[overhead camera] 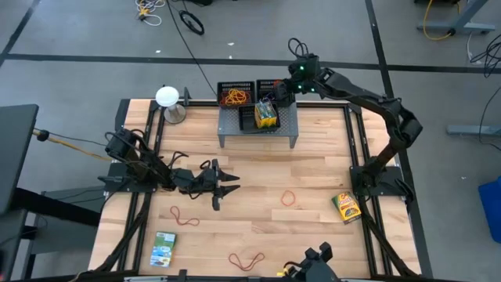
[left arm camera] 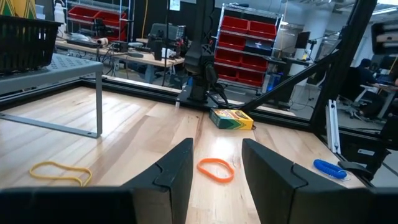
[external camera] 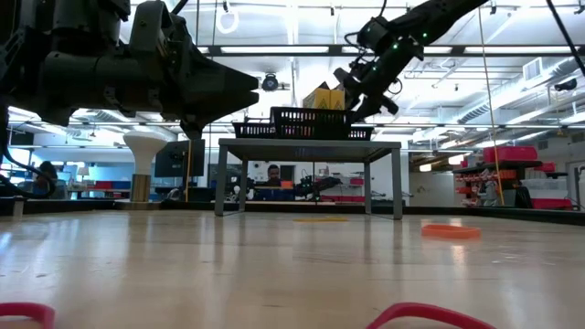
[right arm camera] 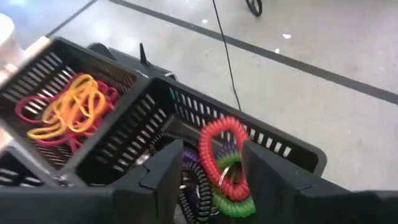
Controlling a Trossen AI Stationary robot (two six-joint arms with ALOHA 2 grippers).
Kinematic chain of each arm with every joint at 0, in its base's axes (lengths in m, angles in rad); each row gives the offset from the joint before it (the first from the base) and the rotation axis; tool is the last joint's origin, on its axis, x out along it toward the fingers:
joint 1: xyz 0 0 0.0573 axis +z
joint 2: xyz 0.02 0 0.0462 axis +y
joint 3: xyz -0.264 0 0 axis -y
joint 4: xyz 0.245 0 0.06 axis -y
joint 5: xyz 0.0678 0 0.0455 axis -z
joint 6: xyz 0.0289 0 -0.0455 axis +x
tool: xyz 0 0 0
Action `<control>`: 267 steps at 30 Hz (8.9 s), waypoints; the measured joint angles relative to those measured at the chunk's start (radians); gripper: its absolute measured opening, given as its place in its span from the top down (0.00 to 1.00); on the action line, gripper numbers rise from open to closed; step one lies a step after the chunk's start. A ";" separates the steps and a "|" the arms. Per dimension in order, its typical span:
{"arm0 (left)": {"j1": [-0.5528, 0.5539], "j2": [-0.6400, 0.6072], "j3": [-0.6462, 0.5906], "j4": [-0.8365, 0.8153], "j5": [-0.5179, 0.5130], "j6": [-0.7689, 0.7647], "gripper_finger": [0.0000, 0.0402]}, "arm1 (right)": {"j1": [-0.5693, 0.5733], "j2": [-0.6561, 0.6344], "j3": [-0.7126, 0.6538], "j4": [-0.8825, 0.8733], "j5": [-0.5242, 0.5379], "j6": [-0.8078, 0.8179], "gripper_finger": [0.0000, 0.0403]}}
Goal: Pick & Place Office Desk Supplies
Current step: Put the orange rubber band into the top left black basket on the shelf
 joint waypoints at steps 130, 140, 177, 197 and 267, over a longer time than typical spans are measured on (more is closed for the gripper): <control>-0.093 0.000 0.434 -0.612 0.121 0.278 0.95 | 1.192 -0.084 -0.506 0.688 0.093 -0.130 0.99; -0.112 -0.019 0.434 -0.645 -0.007 0.244 0.99 | 1.258 -0.121 -0.507 0.571 0.248 -0.097 0.75; -0.029 -0.094 0.433 -1.298 -0.020 -0.241 0.94 | 1.102 -0.216 -0.905 0.955 0.419 -0.190 0.97; 0.079 -0.034 0.459 -1.324 0.191 -0.197 0.66 | 1.106 -0.216 -0.905 0.947 0.420 -0.190 0.96; 0.547 -0.362 1.206 -2.318 0.061 0.259 0.99 | 1.164 -0.215 -0.970 0.897 0.541 -0.123 0.97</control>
